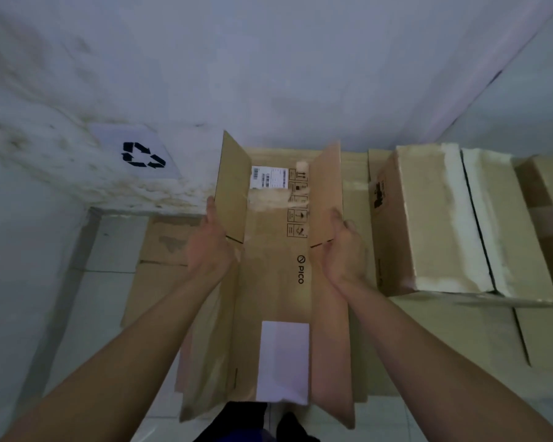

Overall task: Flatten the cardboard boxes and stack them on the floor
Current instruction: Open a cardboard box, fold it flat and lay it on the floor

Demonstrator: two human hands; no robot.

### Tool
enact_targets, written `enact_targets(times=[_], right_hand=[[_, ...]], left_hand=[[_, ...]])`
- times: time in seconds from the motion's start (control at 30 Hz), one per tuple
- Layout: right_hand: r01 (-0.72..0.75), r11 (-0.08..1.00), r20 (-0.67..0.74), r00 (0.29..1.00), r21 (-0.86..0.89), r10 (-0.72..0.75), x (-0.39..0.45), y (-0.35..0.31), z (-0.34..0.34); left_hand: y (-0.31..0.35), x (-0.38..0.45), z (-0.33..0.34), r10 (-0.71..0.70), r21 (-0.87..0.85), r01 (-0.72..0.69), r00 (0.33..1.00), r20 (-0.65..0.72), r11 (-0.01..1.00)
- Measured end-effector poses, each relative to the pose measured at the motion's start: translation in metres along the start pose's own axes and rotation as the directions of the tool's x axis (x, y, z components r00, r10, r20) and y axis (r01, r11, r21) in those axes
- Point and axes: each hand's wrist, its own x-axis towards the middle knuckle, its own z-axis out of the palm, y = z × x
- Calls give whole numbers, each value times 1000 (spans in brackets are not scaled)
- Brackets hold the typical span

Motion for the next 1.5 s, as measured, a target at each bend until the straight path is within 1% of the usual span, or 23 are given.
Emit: enact_targets(times=[0.13,0.27,0.37,0.47,0.5,0.57,0.73,0.8,0.9,1.0,1.13,1.27,1.43,1.5], right_hand=[[51,998,-54,997,48,-49,-14,-11,-14],[124,992,-94,988,-25,-126,-26,-36,-38],[182,982,-122,975,-56,-188,-35,-58,-51],[234,972,-132,963,-21,-235,-42,-83,-59],[251,968,-132,959,-19,-251,-45,-94,-61],[289,955,-148,943,-71,-297,-50,-117,-62],[316,944,-135,935,-92,-327,-60,-184,-46],[321,942,-123,935,-93,-331,-64,-213,-32],[292,950,-114,946,-114,-304,-72,-258,-3],[279,955,-113,950,-104,-290,-82,-294,25],[218,969,-89,969,-116,-229,-96,-339,69],[159,976,-26,986,-146,-165,-106,-365,106],[152,974,84,987,-166,-140,-100,-386,151],[147,977,120,984,-155,-129,-95,-392,170]], left_hand=[[1,-21,-41,70,-25,-73,990,-119,997],[-2,-43,-80,141,-25,-151,960,-243,988],[-9,-55,-111,119,-34,-136,944,-309,990],[-23,-66,-141,101,-7,-112,923,-370,994],[-30,-68,-150,111,4,-118,917,-383,993],[-47,-68,-168,125,10,-132,909,-398,991],[-101,-57,-207,109,-10,-126,896,-431,992],[-130,-51,-221,99,-11,-115,898,-429,993],[-183,-34,-239,90,-22,-109,905,-415,994],[-226,-14,-251,84,-26,-101,921,-380,995],[-286,13,-261,109,-56,-135,936,-334,989],[-326,32,-264,125,-61,-150,946,-298,987],[-364,61,-255,100,-62,-116,971,-219,991],[-377,74,-248,89,-83,-104,983,-163,991]])
